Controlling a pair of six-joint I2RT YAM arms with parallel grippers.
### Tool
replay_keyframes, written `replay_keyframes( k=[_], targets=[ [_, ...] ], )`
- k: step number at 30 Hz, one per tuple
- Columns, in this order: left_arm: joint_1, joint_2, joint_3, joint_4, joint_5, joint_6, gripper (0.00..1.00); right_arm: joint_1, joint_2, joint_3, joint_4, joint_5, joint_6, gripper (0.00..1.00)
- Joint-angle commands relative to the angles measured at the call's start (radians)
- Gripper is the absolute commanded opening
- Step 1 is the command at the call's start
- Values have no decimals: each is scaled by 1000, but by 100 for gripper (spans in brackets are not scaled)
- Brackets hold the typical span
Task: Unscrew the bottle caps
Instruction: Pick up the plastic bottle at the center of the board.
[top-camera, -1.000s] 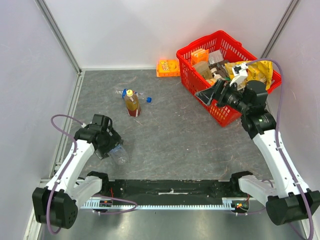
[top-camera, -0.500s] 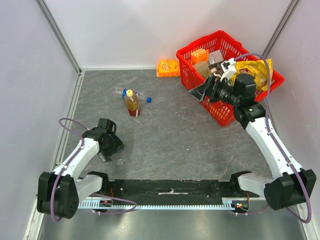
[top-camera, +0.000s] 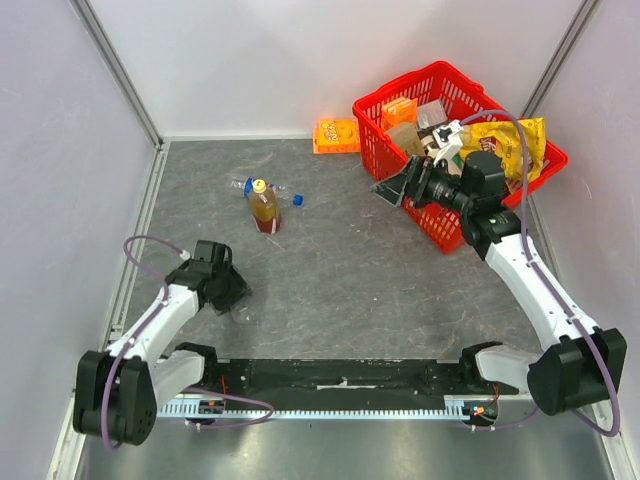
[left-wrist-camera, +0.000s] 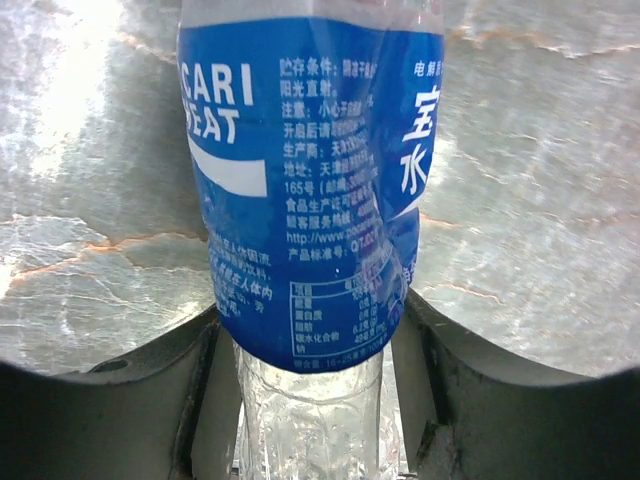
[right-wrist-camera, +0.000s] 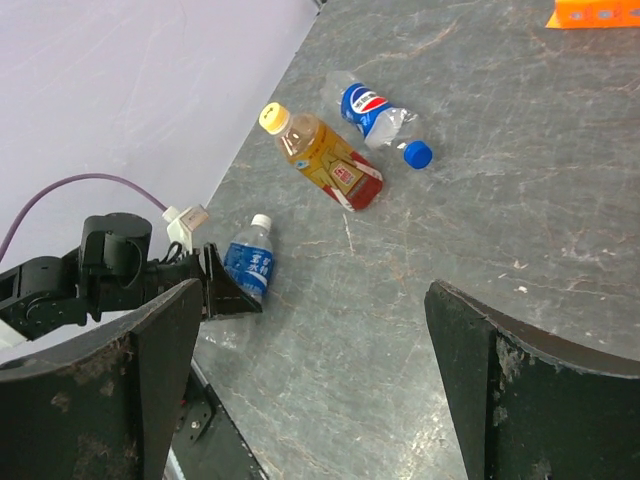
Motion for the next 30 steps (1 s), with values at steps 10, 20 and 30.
replay_keyframes(
  k=[10,20,30],
  targets=[
    [-3,-218,146,-7,226,125,50,10,13,-36,110,-53,49,98],
    [-3,-265,349,-97,477,371,51,95,38,38,12,-28,-23,98],
    [-40,-304,374,-71,859,515,53,219,96,-8,308,-117,163,98]
  ],
)
